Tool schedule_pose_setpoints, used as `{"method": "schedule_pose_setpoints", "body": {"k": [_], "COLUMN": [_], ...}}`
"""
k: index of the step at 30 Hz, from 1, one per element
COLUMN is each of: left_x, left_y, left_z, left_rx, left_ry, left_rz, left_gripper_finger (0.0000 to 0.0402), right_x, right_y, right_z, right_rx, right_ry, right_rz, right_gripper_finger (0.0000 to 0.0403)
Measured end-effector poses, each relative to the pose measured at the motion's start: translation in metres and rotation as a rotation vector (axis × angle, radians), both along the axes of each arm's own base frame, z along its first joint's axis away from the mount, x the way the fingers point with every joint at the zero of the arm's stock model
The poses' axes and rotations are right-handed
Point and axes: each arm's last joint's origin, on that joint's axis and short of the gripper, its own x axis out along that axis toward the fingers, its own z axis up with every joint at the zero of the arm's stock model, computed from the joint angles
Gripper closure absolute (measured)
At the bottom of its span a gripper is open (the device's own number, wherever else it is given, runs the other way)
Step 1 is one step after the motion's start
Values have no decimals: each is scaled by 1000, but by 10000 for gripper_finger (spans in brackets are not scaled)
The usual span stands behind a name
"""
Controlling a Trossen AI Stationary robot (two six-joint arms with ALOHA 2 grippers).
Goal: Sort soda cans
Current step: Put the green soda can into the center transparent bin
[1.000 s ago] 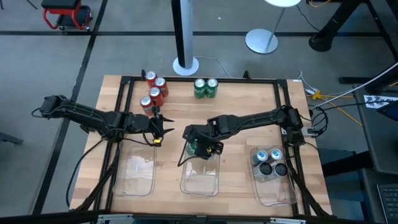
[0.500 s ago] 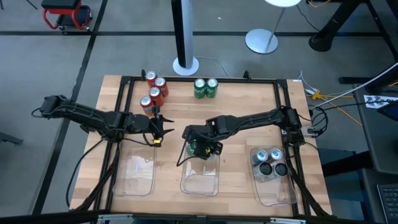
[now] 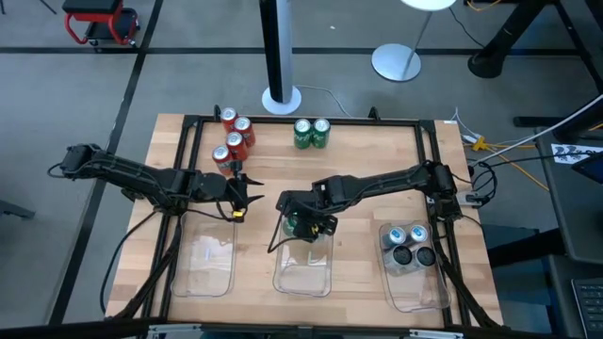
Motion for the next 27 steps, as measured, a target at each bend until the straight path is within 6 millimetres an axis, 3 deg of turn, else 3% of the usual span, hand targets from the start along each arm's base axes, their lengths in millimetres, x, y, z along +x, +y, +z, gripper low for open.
{"method": "schedule_pose_setpoints", "body": {"k": [17,27], "left_x": [0,0], "left_y": [0,0], "left_z": [0,-1], "left_rx": [-11,-11], "left_ry": [-2,3], "left_rz": [7,7], "left_gripper_finger": [249,249], "right_x": [0,4], "right_y": [1,0], "right_z": [-3,-11], "right_rx": [242,222], "right_ry": [46,40], "right_rz": [-458,-558], "right_gripper_finger": [66,66]}}
